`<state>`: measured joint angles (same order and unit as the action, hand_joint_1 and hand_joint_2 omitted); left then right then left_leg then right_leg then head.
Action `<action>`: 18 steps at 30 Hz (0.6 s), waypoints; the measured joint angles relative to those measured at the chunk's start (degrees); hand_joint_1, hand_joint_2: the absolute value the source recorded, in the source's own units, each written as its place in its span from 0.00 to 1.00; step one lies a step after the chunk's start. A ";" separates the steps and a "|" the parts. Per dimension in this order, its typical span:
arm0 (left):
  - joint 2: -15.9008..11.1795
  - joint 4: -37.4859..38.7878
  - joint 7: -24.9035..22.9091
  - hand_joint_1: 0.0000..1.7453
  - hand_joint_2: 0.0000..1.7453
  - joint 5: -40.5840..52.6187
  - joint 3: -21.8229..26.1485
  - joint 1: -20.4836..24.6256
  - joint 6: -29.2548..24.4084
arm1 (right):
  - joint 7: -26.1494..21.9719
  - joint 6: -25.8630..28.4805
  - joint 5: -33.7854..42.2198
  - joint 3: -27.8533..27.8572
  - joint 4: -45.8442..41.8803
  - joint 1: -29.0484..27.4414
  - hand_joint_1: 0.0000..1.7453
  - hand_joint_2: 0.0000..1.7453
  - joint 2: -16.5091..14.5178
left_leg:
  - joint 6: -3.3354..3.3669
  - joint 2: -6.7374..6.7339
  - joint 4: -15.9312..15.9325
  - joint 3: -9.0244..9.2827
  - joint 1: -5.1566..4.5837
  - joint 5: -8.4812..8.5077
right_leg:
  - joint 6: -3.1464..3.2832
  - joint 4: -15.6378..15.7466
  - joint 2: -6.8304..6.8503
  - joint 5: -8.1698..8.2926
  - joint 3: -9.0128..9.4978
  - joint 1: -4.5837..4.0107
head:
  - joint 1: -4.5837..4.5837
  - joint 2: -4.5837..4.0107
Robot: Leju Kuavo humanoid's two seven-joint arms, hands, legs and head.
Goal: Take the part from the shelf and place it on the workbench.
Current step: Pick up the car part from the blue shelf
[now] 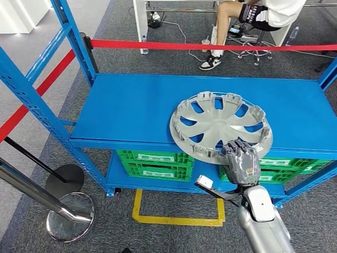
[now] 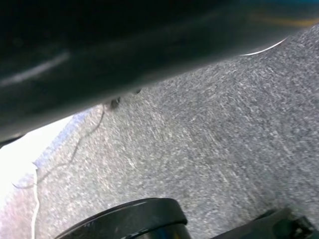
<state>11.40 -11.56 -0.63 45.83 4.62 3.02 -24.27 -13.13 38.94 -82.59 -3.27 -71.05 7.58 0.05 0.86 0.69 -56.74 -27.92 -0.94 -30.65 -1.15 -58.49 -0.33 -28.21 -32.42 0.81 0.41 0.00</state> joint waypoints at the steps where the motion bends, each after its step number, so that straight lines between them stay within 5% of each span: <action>1: 0.03 0.00 0.38 0.00 0.00 -0.25 0.35 0.00 -0.05 | -0.58 0.01 0.27 0.09 -1.13 -0.34 1.00 1.00 -0.31 | 0.00 0.00 0.00 0.00 0.00 0.00 | 0.00 0.00 -0.01 0.00 0.00 0.00 | -0.01 0.00; 18: 0.36 0.00 3.18 0.00 0.00 -2.36 4.46 -0.05 -0.68 | -5.39 -0.02 0.76 0.49 -10.12 -4.41 1.00 1.00 -3.26 | 0.00 0.00 0.00 -0.03 0.00 0.00 | 0.00 0.00 -0.01 0.00 -0.03 0.01 | 0.00 0.00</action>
<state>11.76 -11.56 2.56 43.47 9.08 2.97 -24.95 -18.51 38.93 -81.83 -2.78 -81.16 3.17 -3.21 0.87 0.68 -56.74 -27.94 -0.94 -30.65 -1.15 -58.49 -0.35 -28.21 -32.45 0.82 0.41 0.00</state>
